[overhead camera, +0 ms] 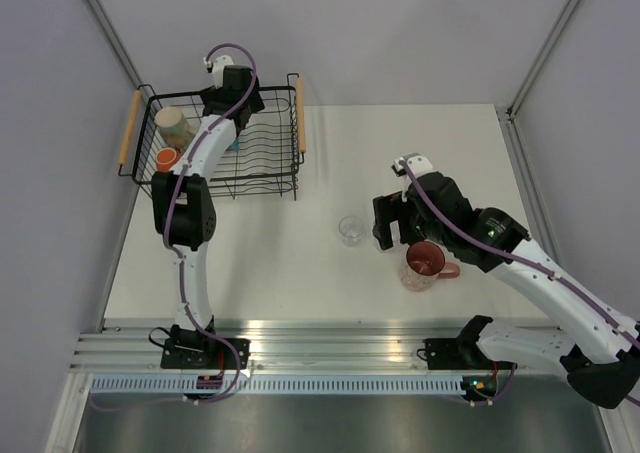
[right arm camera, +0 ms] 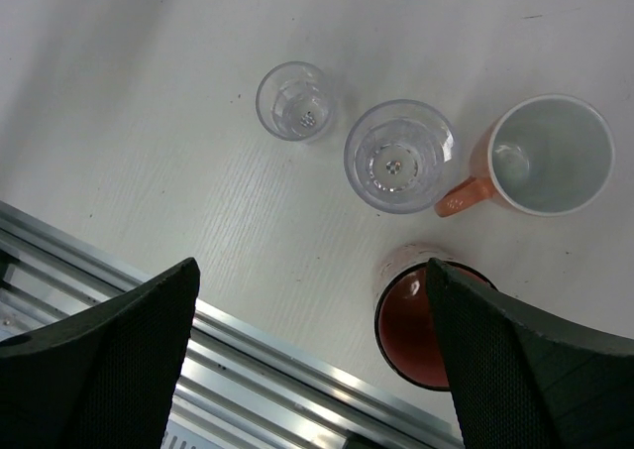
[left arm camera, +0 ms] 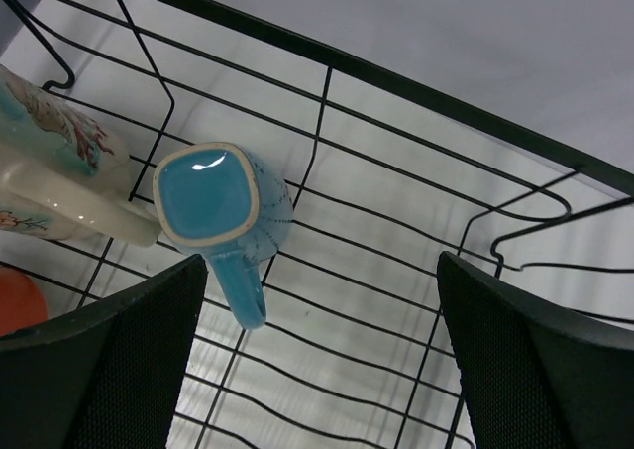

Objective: Unload the cups from the dish rack

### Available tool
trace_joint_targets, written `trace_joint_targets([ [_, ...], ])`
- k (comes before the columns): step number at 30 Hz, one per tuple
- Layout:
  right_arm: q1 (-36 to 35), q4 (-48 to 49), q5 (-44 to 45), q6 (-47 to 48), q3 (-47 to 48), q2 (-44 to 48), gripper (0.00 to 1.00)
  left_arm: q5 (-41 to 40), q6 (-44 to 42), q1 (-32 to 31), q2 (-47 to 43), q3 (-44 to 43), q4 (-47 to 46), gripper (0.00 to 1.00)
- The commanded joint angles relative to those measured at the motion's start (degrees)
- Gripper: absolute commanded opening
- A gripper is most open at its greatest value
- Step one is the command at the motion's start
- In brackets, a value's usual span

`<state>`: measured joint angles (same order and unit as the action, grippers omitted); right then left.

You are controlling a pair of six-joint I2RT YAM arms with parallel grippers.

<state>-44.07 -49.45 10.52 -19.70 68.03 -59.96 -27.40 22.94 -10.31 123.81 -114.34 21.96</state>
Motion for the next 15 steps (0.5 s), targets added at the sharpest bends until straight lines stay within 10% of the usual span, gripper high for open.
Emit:
trace_joint_targets([
  [1,0.0,3.8,0.0,0.5,-0.1,-0.8,0.98,-2.7,-1.7,1.4,3.7,-4.9,1.9,1.00],
  [15,-0.1,6.8,0.6,1.1,0.3,-10.1,0.98,-6.3,-1.8,3.3,10.3,-8.0,3.1,1.00],
])
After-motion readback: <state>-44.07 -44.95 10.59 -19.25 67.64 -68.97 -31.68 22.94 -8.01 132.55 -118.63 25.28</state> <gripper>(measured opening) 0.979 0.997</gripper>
